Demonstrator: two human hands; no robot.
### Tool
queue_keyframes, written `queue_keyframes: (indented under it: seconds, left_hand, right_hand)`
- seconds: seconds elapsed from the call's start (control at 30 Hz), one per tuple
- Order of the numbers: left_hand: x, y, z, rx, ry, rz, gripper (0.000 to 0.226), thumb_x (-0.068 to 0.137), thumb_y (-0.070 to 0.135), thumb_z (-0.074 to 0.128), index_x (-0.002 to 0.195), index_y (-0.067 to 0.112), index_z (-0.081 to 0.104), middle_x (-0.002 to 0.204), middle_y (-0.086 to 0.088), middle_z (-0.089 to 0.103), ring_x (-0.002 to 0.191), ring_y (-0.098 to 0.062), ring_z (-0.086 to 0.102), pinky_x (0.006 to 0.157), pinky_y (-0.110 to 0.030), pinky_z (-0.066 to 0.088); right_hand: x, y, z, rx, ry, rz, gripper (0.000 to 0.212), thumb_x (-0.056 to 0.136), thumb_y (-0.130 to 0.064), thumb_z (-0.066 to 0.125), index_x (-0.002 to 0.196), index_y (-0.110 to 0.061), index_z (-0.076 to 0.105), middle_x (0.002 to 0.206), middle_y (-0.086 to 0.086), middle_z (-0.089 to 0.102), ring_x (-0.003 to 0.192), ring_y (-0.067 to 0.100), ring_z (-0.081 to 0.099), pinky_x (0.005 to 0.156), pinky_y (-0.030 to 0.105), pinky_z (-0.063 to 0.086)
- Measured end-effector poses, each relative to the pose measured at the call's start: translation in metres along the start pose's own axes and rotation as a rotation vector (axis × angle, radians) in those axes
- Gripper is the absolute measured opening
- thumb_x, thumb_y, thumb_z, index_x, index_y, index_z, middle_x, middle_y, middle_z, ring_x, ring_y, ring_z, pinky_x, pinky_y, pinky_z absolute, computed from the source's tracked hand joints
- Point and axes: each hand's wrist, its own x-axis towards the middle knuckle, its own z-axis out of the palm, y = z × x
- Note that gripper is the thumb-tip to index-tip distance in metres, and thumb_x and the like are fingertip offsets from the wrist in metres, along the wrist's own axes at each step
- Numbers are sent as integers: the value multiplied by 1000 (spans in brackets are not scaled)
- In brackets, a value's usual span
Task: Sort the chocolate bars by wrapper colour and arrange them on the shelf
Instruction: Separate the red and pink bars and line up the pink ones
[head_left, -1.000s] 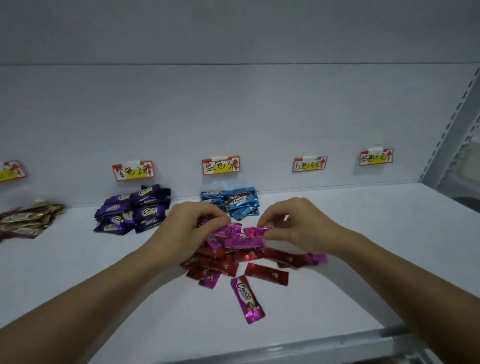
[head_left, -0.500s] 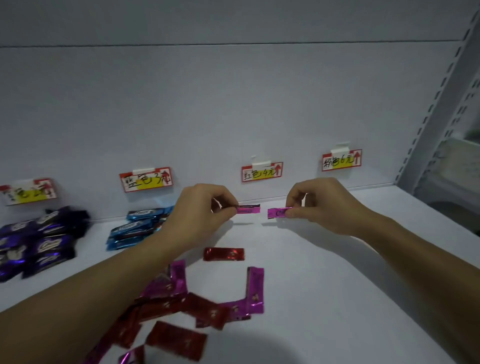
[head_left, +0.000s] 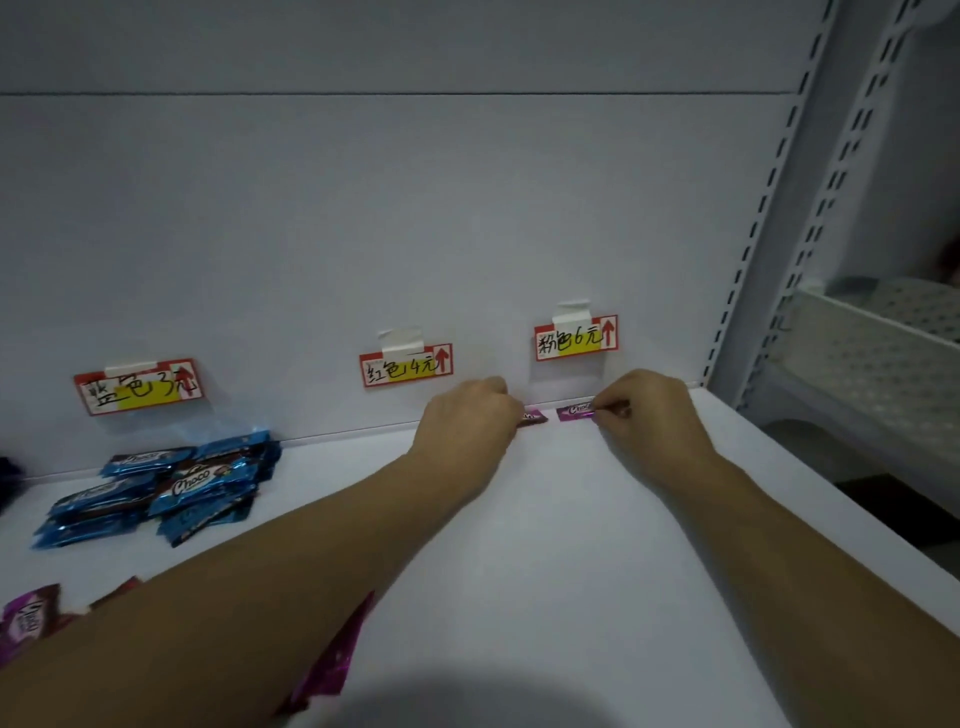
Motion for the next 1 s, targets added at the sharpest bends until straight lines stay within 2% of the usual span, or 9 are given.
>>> queue_keyframes:
  seconds: [0.13,0.27,0.33,0.43,0.57,0.67,0.77,0.9,1.0]
  left_hand:
    - [3,-5,6,53,-71,-5,25,103,29,50,113,19,71,103,-1,61,95,-24,60,76,-38,55]
    - [-12,-14,-16,-29,-48,25,26,100,36,53,117,24,68,106,4,61,94,-18,59,74,-35,54]
    - [-27,-23,-35,-76,-50,26,29,98,37,57,124,29,65,112,8,63,100,-17,60,77,-36,54]
    - [-57,-47,-66,-84,-105,9,32,98,40,58,128,31,62,117,11,63,105,-15,58,83,-37,53]
    - [-112,-92,-94,-94,-106,-67,29,97,39,61,124,30,66,110,12,63,97,-9,57,84,-35,54]
    - [-148,-120,-109,-171,-105,-161,27,96,36,65,122,30,67,111,11,64,96,-7,58,88,-35,54]
    - [-176,-131,-117,-290,-68,-200,24,95,33,68,118,29,71,111,12,66,97,-4,57,91,-29,50]
    - [-195,-139,-126,-371,-90,-159,17,96,31,67,110,29,74,99,19,65,86,3,56,78,-13,44]
    - [-195,-156,-135,-341,-90,-146,15,98,28,63,107,26,75,94,18,61,83,0,56,73,-11,41]
  right_hand:
    - [-3,6,2,-71,-91,-69,18,92,-13,66,101,-19,80,99,0,73,90,20,65,81,33,53]
    - [-13,-5,-5,-54,-121,-99,26,91,-21,66,115,-27,74,111,-4,68,103,18,58,89,33,49]
    - [-21,-21,-11,-34,-122,-139,25,92,-25,66,115,-28,73,111,-6,65,105,16,54,89,34,47]
    - [-31,-67,-14,-33,-180,-308,21,94,-23,65,114,-28,72,108,-5,64,104,15,52,86,32,43]
    - [-41,-145,-2,9,-304,-471,23,98,-31,62,120,-29,69,115,-13,63,109,7,47,93,27,41]
    - [-45,-196,14,64,-353,-536,21,99,-32,60,119,-30,68,116,-12,64,114,8,49,99,29,40]
    - [-49,-232,37,90,-366,-550,19,99,-27,60,116,-28,69,113,-10,67,108,10,53,98,31,44]
    - [-62,-242,59,101,-391,-533,19,98,-22,60,113,-26,71,108,-10,68,102,9,54,93,32,47]
    - [-69,-228,55,88,-472,-508,20,98,-20,60,111,-31,72,105,-18,65,100,2,54,89,27,47]
